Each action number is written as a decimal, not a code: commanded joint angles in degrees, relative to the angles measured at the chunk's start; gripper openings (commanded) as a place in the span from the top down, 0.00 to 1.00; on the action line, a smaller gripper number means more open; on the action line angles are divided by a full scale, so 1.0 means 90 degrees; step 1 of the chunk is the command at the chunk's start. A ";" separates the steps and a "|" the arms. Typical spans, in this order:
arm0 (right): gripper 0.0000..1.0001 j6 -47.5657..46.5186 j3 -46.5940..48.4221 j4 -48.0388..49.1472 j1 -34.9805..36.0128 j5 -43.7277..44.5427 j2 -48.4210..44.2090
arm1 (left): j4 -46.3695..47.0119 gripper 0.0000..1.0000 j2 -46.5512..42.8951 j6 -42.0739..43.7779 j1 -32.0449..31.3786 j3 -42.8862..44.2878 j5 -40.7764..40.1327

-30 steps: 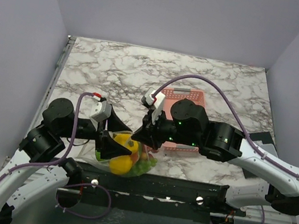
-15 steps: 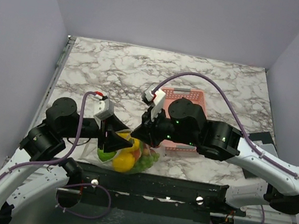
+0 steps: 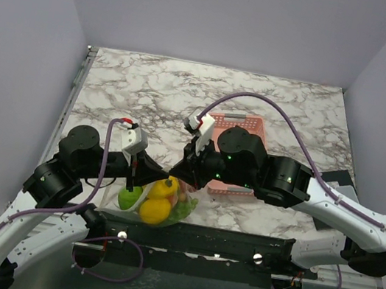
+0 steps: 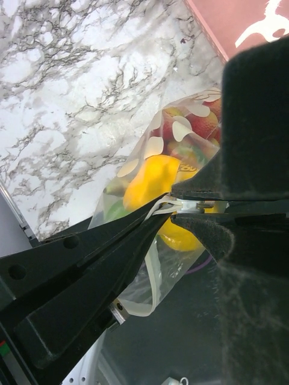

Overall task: Place the food in the zip-top bag and seal the zipper
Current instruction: Zip the zipper food storage bag at the center of the board.

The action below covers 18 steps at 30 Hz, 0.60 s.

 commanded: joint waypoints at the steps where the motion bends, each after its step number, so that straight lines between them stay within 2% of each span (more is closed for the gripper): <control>1: 0.99 0.0086 0.0141 0.0409 0.0041 0.0144 -0.0272 | -0.0163 1.00 -0.0027 0.0117 -0.0046 0.0202 0.0021; 4: 0.97 0.0033 0.0006 0.0475 0.0038 0.0085 -0.0368 | -0.0168 1.00 -0.0036 0.0075 -0.0048 0.0241 0.0134; 13: 0.62 -0.0602 -0.1084 0.1467 0.0038 -0.0570 -0.1112 | -0.0173 1.00 0.0020 -0.0064 -0.0050 0.0409 0.0659; 18: 0.52 -0.0982 -0.1833 0.2168 0.0033 -0.1000 -0.1598 | -0.0173 1.00 0.0018 -0.0163 -0.0047 0.0505 0.0882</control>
